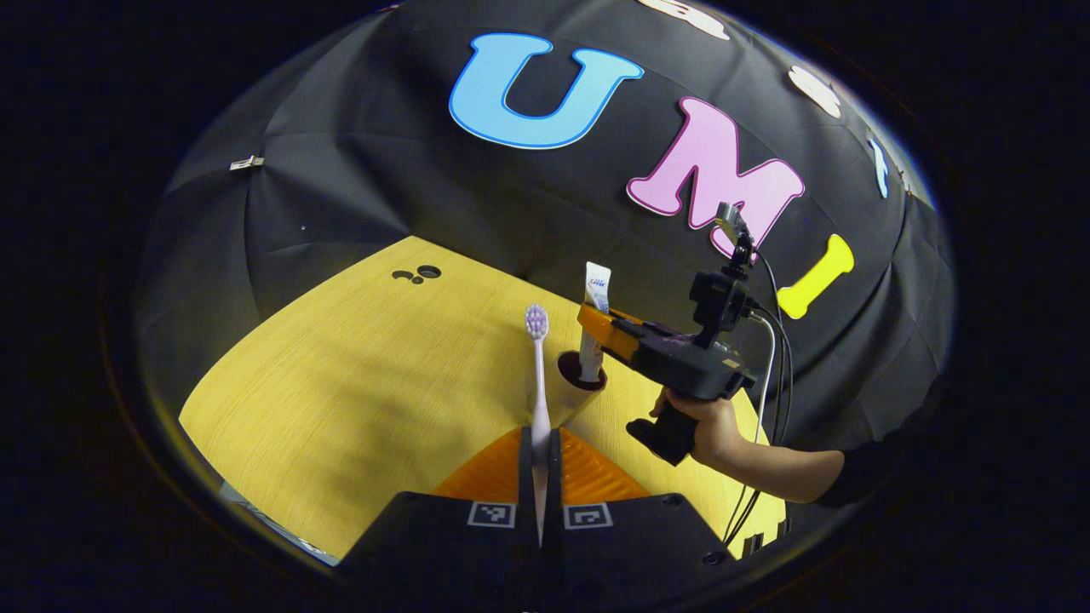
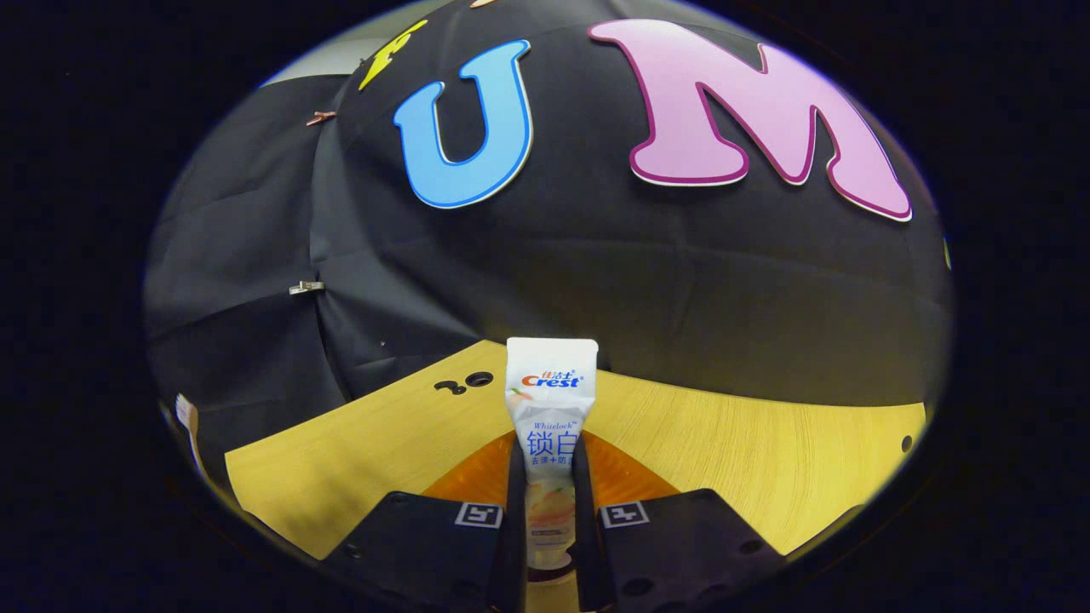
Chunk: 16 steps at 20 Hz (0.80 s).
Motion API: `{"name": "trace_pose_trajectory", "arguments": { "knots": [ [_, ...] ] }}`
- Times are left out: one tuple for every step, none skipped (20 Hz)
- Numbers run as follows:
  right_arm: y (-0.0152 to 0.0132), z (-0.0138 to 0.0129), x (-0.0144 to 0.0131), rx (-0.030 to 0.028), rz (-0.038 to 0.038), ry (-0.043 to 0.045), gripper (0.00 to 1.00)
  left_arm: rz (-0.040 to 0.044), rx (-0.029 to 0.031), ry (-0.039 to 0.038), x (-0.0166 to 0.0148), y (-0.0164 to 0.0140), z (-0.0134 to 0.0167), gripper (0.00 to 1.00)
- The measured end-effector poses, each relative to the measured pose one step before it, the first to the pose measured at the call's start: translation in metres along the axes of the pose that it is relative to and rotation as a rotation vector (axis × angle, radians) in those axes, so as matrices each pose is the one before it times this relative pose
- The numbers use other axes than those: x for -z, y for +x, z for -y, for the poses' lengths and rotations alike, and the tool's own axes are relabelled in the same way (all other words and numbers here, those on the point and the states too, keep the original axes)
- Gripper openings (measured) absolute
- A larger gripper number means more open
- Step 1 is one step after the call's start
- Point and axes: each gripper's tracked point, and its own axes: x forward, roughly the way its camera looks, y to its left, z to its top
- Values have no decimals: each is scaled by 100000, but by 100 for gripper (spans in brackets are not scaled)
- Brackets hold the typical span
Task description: Put the toothbrush and toothpaste on the desktop into the cup, then pick up the cup and place it on the coaster on the desktop.
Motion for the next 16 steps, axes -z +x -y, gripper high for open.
{"name": "trace_pose_trajectory", "arguments": {
  "knots": [
    [-59,-94,620,-599,-1026,-499,28,-388,12,-512,302,148,-10,6],
    [94,-10,659,283,-808,-440,30,-236,-97,-20,224,93,-48,6],
    [-144,32,691,119,-755,321,31,-442,164,294,269,90,-35,6],
    [37,-154,863,-402,-1698,1375,27,-521,415,595,259,75,119,6],
    [-365,-66,599,-352,-1721,1800,34,-1277,930,734,523,219,173,6],
    [-344,20,529,-307,-1389,1531,41,-896,202,868,250,103,84,6],
    [-276,-12,-15,-485,-59,1245,59,-241,197,825,233,176,89,6],
    [-497,-124,-289,-859,352,766,67,320,474,338,22,238,201,6],
    [-762,130,-370,4,488,9,82,740,501,-104,-45,270,273,6],
    [-689,256,-384,130,847,-210,95,1111,603,-517,-208,286,271,6],
    [-844,280,-523,341,1316,-40,99,1243,962,-683,-237,294,308,6],
    [-640,342,-586,429,1115,40,99,1109,819,-622,-449,328,293,6],
    [-828,362,-583,400,910,248,98,1332,851,-464,-276,355,290,6],
    [-827,495,-525,692,944,272,99,1579,901,-381,-633,237,254,11],
    [-911,574,-464,1026,896,598,99,1687,956,-186,-584,326,232,6],
    [-761,561,-519,937,931,852,98,1895,925,-6,-823,318,273,6]
  ]
}}
